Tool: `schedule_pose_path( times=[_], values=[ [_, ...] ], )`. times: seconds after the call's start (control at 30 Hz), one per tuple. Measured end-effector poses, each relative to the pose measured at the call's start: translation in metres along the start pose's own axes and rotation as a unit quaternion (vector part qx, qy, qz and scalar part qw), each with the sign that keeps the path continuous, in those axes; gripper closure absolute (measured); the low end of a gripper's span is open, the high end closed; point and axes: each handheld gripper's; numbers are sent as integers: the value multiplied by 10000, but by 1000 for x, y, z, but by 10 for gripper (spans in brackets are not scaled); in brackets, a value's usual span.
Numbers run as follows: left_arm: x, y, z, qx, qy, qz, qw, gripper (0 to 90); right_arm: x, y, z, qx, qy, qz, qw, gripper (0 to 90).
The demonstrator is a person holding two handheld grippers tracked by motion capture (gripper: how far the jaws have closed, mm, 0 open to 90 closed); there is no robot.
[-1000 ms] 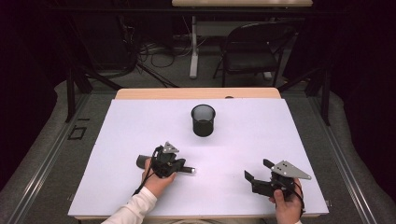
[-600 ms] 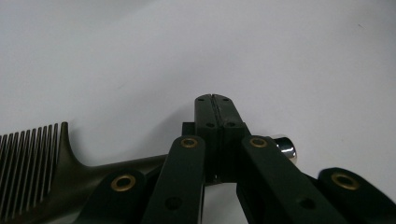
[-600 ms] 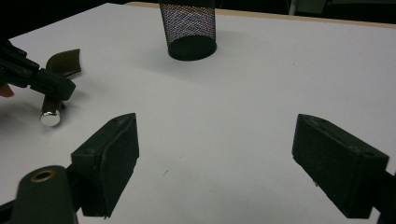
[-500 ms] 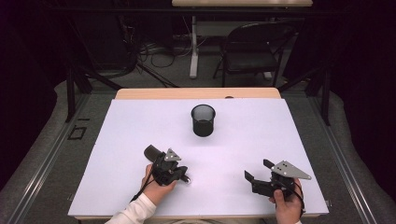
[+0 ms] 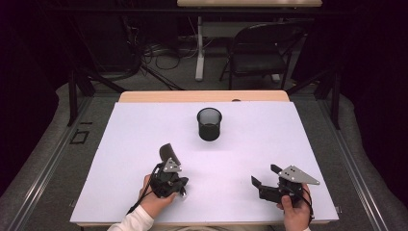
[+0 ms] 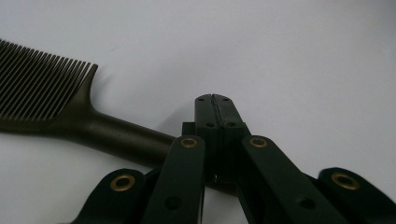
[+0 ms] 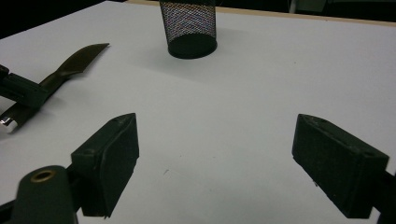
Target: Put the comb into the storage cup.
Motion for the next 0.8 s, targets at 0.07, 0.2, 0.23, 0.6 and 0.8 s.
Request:
schedule_pose_path(
  times=[0.07, 0.2, 0.23, 0.6, 0.8],
  values=[
    [2, -2, 1, 11, 8, -31, 10000, 900, 0, 0, 0, -1, -7, -2, 10000, 147],
    [7, -5, 2, 18, 22, -56, 10000, 900, 0, 0, 0, 6, -7, -12, 10000, 147],
    [8, -5, 2, 24, 21, -62, 10000, 900, 0, 0, 0, 6, -10, -11, 10000, 147],
    [18, -17, 2, 24, 34, -100, 9999, 899, 0, 0, 0, 11, -22, -36, 10000, 147],
    [24, -24, -1, -18, -24, -56, 10000, 899, 0, 0, 0, 12, -16, -45, 10000, 147]
  ],
)
Point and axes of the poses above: each handheld gripper's, and its own axes: y roughly forward along the jaws, x roughly out of its underside, z roughly to its right, and after that the axes turned 7 degrees about y, right-handed
